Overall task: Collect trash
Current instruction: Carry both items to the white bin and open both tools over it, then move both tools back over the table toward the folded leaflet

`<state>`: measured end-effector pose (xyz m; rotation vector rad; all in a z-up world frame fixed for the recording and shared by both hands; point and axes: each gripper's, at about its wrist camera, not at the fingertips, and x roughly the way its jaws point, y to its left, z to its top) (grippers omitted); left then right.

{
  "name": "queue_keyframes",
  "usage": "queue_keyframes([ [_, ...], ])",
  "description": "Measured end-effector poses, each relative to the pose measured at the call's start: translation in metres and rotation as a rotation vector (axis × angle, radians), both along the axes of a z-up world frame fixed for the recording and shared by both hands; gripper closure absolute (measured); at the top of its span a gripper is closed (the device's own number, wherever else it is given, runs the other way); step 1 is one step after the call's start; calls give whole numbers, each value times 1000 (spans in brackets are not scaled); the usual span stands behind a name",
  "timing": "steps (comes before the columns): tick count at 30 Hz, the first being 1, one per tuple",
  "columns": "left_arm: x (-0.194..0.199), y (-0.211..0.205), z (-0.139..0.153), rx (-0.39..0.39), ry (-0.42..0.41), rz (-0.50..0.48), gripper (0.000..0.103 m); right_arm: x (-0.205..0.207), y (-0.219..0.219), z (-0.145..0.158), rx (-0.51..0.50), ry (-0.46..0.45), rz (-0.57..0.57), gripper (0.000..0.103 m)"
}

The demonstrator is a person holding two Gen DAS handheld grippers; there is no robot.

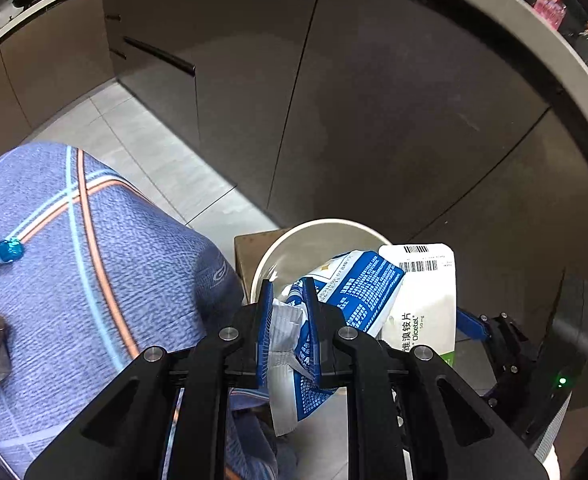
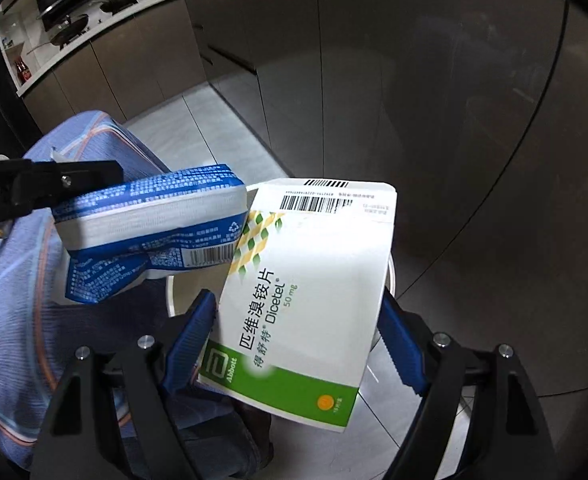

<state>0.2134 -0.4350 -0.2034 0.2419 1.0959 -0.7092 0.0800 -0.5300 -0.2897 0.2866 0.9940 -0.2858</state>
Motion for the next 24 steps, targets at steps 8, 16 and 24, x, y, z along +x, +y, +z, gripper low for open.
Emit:
queue_keyframes([
  [8,4,-14,-15,49,-37,1,84,25,-5,-17,-3,45,8,19],
  [16,11,-23,-17,44,-102,55,39,33,5,-14,-69,47,45,5],
  [24,17,-15,-12,8,-131,110,9,24,3,-13,-54,38,46,3],
])
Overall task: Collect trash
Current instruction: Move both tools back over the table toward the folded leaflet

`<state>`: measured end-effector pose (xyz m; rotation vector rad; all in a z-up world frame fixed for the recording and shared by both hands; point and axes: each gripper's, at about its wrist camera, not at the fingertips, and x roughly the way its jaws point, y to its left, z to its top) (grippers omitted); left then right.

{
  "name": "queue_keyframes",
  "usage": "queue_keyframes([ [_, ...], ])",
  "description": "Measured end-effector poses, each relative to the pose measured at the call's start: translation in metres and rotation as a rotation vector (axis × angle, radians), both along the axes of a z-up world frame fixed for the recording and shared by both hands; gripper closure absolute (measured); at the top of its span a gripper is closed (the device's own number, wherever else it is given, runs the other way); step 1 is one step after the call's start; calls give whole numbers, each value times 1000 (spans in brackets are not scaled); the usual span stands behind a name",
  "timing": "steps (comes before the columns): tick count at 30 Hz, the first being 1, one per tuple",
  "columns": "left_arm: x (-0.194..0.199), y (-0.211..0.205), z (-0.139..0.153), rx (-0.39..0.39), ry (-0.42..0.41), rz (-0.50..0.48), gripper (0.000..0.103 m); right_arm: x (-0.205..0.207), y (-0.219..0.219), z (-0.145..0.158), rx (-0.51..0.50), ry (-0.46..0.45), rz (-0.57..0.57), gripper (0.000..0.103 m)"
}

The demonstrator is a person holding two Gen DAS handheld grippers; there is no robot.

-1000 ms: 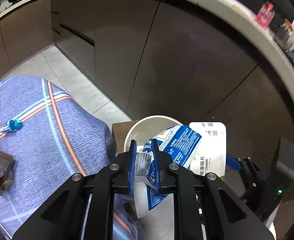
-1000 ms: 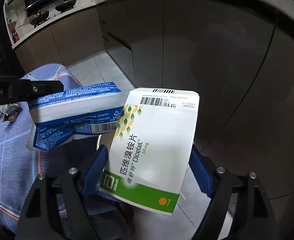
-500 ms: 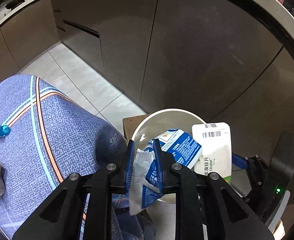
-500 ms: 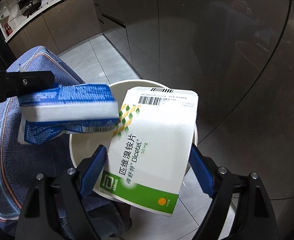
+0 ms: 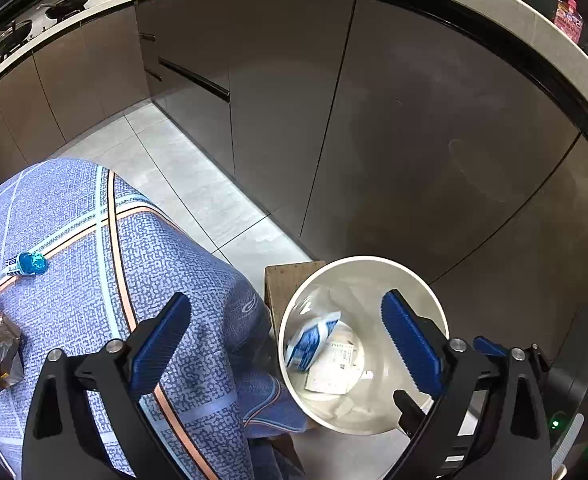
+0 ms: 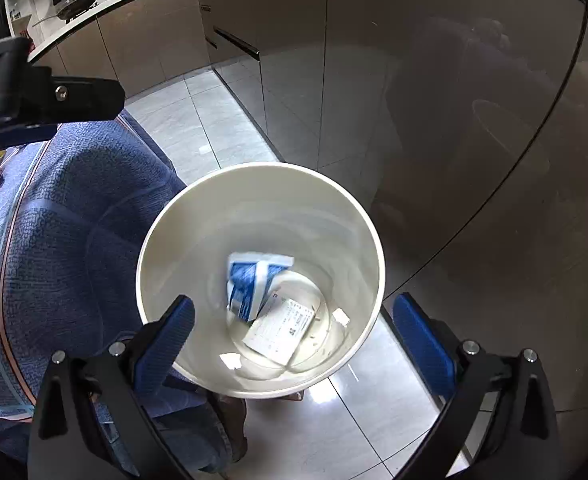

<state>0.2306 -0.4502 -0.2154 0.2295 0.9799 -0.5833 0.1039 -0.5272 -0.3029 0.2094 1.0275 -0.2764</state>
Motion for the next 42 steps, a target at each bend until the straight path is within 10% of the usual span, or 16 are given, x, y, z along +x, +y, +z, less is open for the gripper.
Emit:
queue_keyframes([
  [30,-43,122,87,-86,-122,91,8,-33,71,123,-44,-205,48,3],
  [42,-63,264,119,-95,-194,278,8,-21,181,132,134,-273,350,3],
])
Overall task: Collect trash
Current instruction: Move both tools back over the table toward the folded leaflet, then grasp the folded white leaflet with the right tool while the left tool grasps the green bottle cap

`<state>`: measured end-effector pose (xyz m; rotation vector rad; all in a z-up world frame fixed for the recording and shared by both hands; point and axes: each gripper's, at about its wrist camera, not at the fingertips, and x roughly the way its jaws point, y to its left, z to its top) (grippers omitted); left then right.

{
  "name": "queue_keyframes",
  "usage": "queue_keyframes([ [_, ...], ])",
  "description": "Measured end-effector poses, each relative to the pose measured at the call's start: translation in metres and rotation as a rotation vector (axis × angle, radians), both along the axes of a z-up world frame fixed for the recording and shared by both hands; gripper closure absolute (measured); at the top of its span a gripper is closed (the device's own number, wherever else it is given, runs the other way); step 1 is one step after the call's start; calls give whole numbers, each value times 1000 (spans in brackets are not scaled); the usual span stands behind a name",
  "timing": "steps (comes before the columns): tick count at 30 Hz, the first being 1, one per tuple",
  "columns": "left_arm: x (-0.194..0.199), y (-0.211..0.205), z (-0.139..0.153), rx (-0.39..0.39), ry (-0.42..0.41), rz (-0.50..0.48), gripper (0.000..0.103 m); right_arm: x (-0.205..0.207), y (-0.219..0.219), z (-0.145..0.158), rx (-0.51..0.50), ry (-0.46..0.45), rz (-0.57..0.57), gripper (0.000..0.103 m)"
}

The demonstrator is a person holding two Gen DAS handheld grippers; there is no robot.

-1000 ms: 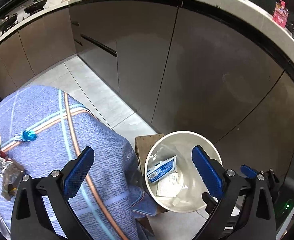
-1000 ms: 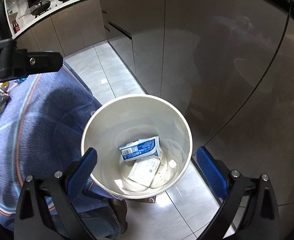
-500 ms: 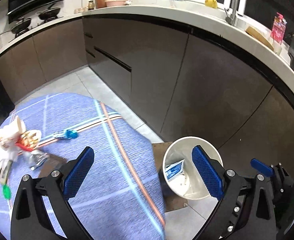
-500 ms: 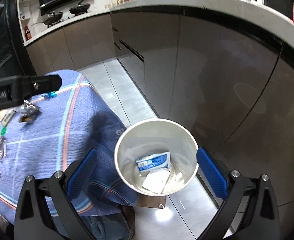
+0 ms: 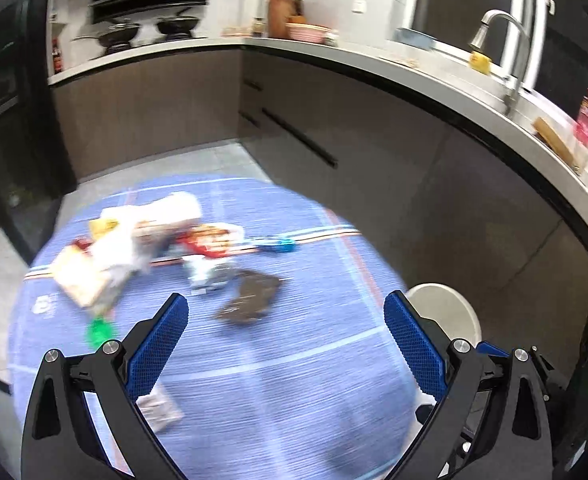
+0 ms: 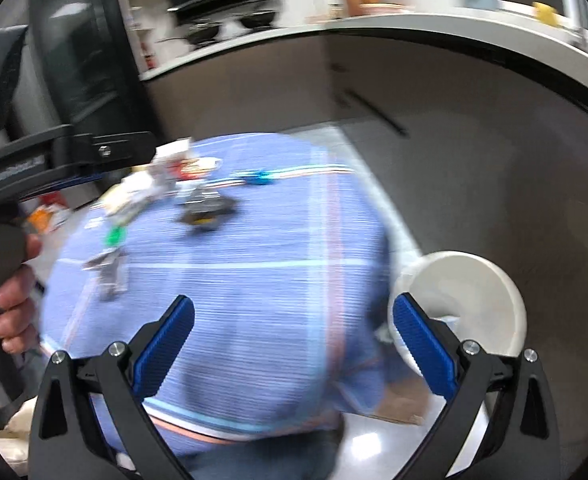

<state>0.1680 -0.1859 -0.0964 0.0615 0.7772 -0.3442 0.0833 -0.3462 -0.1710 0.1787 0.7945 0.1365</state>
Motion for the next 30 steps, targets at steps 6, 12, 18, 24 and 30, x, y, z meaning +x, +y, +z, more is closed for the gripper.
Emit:
queue_keyframes([
  [6,-10,91,2,9,26,108,8,26,87,-1,-33,15,194,3],
  [12,-15,175,4,-2,31,233,8,50,164,-9,-28,78,302,3],
  [18,-18,219,-9,12,56,276,8,66,211,-13,-70,69,337,13],
  [24,-21,233,-18,3,69,234,9,90,226,-33,-111,107,324,25],
  [30,-10,235,-26,-29,92,212,11,102,233,-54,-134,146,346,35],
])
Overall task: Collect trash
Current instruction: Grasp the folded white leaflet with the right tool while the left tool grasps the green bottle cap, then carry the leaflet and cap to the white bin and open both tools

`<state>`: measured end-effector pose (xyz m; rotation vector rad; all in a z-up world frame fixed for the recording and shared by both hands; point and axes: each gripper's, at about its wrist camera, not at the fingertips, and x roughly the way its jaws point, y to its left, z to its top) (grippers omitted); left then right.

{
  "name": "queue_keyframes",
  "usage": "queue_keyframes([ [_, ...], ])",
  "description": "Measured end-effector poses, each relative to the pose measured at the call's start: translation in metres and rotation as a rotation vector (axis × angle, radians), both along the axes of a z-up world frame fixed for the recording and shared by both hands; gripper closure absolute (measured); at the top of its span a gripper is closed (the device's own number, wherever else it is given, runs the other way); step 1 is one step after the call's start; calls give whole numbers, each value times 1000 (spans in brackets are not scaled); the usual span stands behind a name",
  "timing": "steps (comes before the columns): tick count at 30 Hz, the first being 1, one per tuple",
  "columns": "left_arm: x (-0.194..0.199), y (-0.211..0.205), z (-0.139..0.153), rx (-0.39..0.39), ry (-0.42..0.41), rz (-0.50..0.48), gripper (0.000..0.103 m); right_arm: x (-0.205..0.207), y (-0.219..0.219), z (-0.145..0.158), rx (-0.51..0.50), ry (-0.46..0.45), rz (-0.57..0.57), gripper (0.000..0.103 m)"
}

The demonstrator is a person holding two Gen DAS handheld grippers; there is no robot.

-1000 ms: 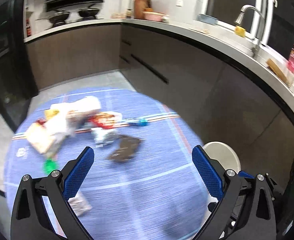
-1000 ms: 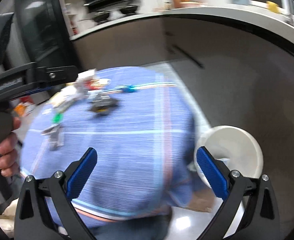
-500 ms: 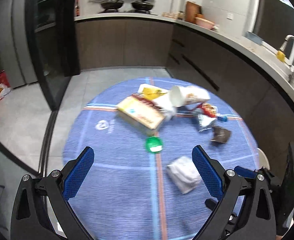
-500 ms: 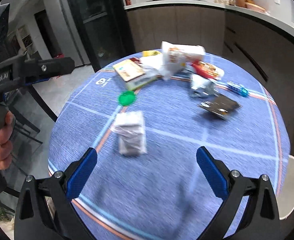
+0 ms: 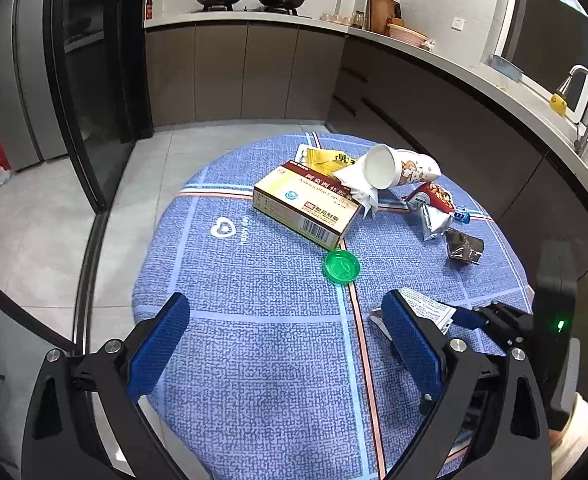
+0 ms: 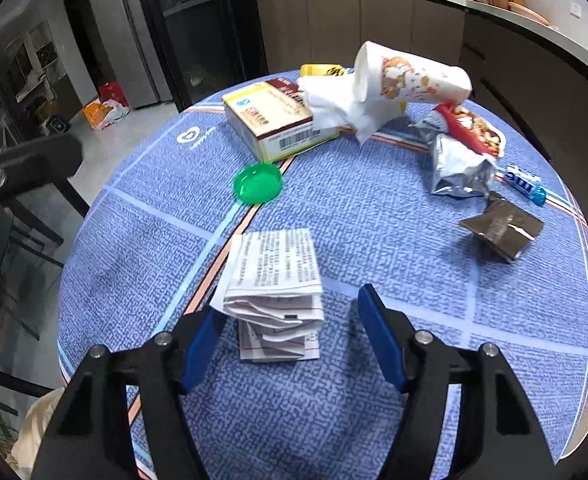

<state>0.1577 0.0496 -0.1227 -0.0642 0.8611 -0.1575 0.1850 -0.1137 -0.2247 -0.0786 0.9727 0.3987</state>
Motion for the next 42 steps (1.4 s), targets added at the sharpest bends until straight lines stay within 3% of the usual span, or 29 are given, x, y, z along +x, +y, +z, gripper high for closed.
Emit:
queue_keyframes([
  [2,5,-1,-4,-10,12,-8,11,2,5,-4,-9,-5,13,37],
  [3,8,-2,-6,-12,20,-15,13,2,6,-4,-16,-15,16,49],
  [4,11,-5,-9,-11,26,-22,14,3,7,-4,-33,-27,15,71],
  [7,19,-14,-13,-10,34,-46,16,6,-2,-3,-3,-10,1,74],
  [10,30,-27,-17,-9,42,-81,19,6,-18,3,19,-17,-47,75],
  [12,40,-36,-23,-20,64,-109,32,4,-30,6,40,-17,-78,74],
  [17,66,-58,-43,-24,111,-134,35,-1,-50,11,69,-19,-118,74],
  [24,87,-71,-64,96,121,-104,36,-3,-61,10,78,0,-146,73],
  [27,91,-72,-69,95,140,-112,44,-4,-62,8,86,2,-151,73],
  [32,93,-75,-74,120,135,-121,47,-4,-63,7,95,9,-155,73],
  [34,94,-75,-75,132,124,-118,55,-6,-64,7,99,11,-158,73],
  [35,95,-76,-75,143,116,-118,69,-5,-65,7,100,12,-159,73],
  [36,95,-76,-75,148,112,-123,69,-5,-64,7,101,13,-160,73],
  [42,84,-65,-65,83,112,-126,69,-8,-67,11,123,7,-163,74],
])
